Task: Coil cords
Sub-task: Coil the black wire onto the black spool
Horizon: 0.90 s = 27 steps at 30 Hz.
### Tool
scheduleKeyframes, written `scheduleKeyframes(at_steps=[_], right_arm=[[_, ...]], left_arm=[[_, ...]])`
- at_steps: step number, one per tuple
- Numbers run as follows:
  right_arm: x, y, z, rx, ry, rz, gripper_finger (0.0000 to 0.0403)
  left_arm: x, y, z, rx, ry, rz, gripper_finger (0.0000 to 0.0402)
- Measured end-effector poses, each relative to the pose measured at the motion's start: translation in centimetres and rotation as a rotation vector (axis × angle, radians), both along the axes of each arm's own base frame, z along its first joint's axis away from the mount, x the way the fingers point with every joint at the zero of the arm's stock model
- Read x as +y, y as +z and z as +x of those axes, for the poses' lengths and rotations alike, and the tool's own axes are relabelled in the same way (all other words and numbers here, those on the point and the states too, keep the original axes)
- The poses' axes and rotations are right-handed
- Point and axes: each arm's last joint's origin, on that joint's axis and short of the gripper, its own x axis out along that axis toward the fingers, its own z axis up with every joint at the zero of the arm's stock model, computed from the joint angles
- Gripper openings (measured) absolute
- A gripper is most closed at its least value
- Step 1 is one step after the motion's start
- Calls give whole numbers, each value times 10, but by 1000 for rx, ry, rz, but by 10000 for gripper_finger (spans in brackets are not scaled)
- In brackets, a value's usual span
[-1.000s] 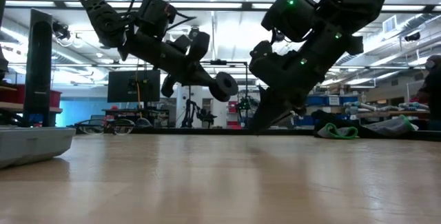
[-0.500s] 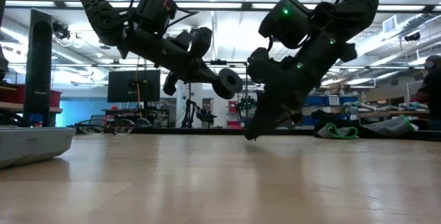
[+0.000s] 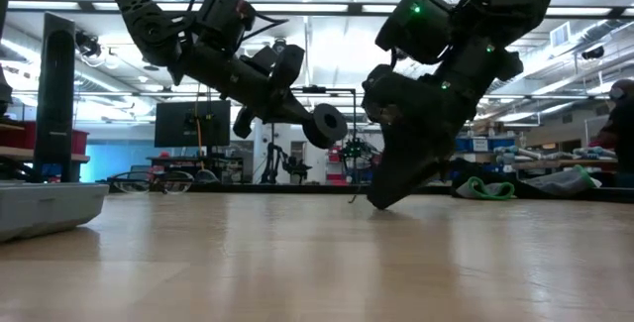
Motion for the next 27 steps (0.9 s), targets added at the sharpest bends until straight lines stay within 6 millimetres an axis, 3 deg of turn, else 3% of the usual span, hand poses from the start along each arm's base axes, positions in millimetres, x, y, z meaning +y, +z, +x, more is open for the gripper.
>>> scheduleKeyframes(at_steps=[6,13,17,22,27], right_arm=[[0,14,-17,90,107,-18,142],[-5,43,-32,78,365,-353,130],[-6,56,-21,71,544,-590,127],[-10,65,1,209,697,-969,126],[-17,58,17,347,837,-1158,127]], left_arm=[[-1,-2,0,25,-21,7,0],[-1,-3,-1,41,-22,6,0],[-1,-3,-1,41,-21,6,1],[-1,-3,-1,42,-21,5,1],[-2,-4,-1,38,-59,-21,1]])
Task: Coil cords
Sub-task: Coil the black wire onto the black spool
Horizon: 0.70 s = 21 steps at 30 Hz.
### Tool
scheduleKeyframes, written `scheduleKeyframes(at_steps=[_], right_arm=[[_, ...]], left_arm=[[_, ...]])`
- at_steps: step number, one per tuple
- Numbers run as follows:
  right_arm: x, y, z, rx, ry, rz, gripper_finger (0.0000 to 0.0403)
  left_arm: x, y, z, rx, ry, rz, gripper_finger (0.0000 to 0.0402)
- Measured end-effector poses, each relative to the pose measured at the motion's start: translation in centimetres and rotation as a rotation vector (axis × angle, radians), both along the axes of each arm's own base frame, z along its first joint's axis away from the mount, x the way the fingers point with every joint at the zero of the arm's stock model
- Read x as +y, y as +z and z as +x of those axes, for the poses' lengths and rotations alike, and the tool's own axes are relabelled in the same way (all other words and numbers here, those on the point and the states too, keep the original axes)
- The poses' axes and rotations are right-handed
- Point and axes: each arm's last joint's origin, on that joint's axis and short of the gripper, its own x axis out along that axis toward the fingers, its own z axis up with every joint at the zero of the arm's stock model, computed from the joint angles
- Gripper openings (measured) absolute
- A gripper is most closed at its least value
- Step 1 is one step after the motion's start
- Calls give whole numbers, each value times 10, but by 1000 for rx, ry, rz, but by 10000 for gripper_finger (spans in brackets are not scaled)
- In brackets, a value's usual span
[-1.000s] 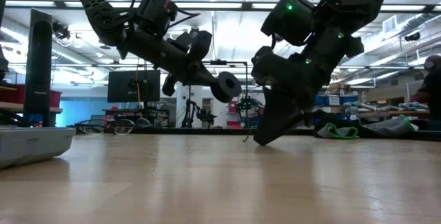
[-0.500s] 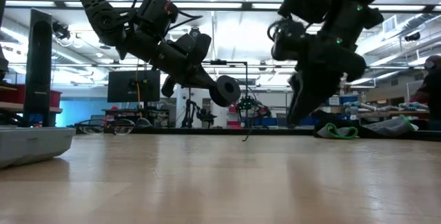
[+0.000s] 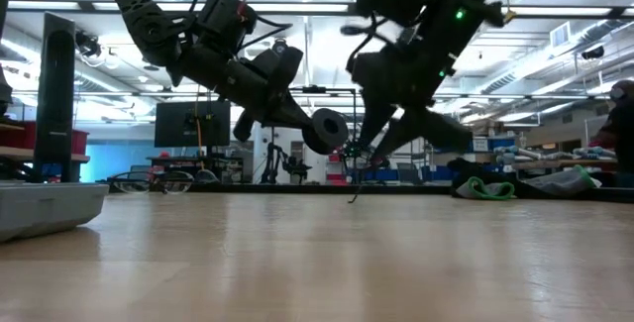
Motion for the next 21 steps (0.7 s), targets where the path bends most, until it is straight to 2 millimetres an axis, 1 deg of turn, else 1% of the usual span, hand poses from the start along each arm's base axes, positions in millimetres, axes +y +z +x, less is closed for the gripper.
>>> scheduleKeyframes(at_steps=[5,7,13,18,21], right_arm=[[-6,-14,4,105,58,-102,123],[-8,-15,4,132,64,-148,121],[-20,-14,5,152,66,-193,108],[-30,-24,9,186,74,-211,86],[-33,-32,10,209,81,-216,72]], left_arm=[[-1,-1,0,0,-20,-26,1],[-1,-1,0,2,-19,-27,1],[-1,-1,0,-5,-19,-25,1],[-2,0,1,-12,-49,-39,1],[-2,0,1,-12,-51,-40,1]])
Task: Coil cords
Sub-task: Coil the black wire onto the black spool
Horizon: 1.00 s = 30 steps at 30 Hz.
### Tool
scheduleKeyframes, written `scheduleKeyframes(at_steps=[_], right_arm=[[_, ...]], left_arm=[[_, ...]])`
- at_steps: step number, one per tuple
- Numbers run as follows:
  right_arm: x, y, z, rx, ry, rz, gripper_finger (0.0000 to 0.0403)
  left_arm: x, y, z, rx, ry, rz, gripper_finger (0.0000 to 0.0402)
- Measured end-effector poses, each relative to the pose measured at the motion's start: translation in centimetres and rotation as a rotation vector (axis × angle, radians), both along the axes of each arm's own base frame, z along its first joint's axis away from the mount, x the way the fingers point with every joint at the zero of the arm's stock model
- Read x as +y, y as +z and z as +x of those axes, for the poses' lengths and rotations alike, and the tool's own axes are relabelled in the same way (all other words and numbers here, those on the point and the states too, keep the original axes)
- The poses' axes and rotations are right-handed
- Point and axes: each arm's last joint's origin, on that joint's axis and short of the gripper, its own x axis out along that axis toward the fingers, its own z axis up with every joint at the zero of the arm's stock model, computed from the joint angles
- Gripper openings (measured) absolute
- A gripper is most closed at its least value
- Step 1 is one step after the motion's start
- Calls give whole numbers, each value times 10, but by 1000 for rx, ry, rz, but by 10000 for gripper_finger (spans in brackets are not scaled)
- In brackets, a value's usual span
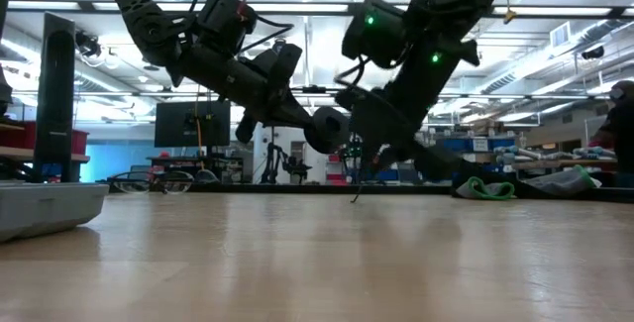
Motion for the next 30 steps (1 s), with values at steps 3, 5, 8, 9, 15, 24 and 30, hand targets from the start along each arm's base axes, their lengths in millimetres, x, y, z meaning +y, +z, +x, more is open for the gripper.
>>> scheduleKeyframes(at_steps=[3,5,8,9,15,24,30], right_arm=[[-1,-7,2,12,-2,2,57],[-1,-10,2,16,-5,-4,47],[2,-10,4,1,2,-13,34],[4,-9,4,3,9,-20,30],[17,-4,2,16,18,-99,23],[26,-3,3,3,47,-92,34],[17,-4,4,5,65,-26,59]], left_arm=[[0,0,0,2,0,-1,1],[0,0,0,2,0,0,1],[0,0,0,4,-3,4,1],[0,0,0,4,-3,4,1],[0,-1,0,12,-3,2,1],[0,0,0,3,-3,7,1],[0,0,0,2,-11,4,1]])
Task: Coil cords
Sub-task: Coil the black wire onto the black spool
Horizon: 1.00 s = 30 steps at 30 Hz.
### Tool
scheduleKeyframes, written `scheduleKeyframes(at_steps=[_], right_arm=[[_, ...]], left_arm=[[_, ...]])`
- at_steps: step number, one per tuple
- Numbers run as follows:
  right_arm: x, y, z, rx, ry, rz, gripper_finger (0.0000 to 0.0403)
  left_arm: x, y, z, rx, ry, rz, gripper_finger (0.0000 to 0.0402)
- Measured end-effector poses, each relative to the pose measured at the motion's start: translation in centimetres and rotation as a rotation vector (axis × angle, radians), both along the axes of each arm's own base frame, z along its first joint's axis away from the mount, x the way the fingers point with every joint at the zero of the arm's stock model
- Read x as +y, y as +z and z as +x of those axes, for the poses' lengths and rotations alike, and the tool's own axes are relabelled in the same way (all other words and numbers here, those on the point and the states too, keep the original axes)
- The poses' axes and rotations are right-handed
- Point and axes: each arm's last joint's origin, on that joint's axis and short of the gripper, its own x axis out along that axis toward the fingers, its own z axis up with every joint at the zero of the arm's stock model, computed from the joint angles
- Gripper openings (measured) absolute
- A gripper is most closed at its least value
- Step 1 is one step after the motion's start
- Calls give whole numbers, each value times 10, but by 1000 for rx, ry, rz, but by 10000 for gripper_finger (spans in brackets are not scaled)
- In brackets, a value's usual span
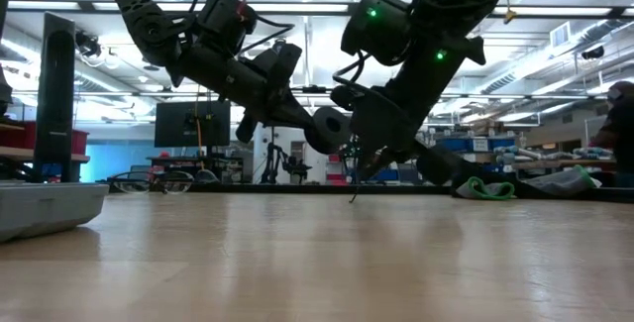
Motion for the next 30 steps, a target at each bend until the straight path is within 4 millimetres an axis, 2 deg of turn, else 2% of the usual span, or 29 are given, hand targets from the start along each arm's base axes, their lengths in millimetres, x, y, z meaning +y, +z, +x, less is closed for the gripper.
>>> scheduleKeyframes(at_steps=[9,19,23,28,30], right_arm=[[-3,2,2,15,35,-46,99],[-26,1,1,97,64,-98,98],[-27,1,1,101,67,-102,78],[-26,1,1,81,43,-77,12],[-26,0,0,89,50,-63,8]], left_arm=[[0,0,0,1,-3,-1,1],[-1,1,1,-12,-44,-13,1],[-1,1,1,-12,-45,-13,1],[-1,1,1,-16,-48,-13,1],[-1,1,1,-20,-47,-11,1]])
